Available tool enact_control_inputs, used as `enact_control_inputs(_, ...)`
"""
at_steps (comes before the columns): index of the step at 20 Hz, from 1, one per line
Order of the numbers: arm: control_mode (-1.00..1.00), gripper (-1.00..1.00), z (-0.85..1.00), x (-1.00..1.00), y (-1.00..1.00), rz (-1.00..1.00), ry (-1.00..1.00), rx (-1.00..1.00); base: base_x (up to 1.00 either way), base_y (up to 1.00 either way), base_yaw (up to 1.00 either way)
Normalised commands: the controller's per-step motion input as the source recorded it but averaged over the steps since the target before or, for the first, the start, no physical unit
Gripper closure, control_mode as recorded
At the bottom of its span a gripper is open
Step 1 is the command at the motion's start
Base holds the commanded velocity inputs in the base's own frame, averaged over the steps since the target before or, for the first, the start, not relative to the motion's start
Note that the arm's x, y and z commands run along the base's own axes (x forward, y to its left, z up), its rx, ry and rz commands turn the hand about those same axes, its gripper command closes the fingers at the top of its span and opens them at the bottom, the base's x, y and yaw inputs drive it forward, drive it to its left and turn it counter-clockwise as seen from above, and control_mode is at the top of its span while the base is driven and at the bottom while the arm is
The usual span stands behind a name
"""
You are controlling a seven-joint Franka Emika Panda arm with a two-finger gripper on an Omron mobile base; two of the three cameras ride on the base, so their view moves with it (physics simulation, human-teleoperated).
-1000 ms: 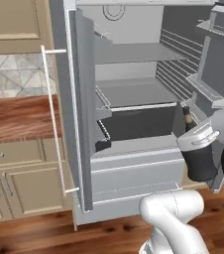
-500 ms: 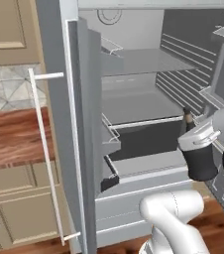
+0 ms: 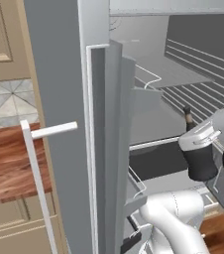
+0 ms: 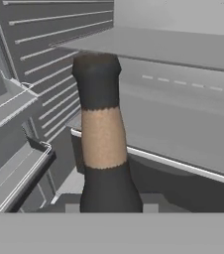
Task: Place the liquor and beer on the top shelf of the fridge to keep them out of children's reach, and place the bell pepper on lower shelves for easy access.
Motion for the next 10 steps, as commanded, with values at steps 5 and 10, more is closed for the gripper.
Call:
enact_control_inputs(5, 1.0, 1.0, 0.0, 0.0, 0.0, 0.0, 0.0, 0.0, 0.6, 0.23, -0.11)
enact_control_inputs(10, -1.0, 1.0, 0.16, 0.26, 0.16, -0.03, -0.25, 0.0, 0.0, 0.0, 0.0)
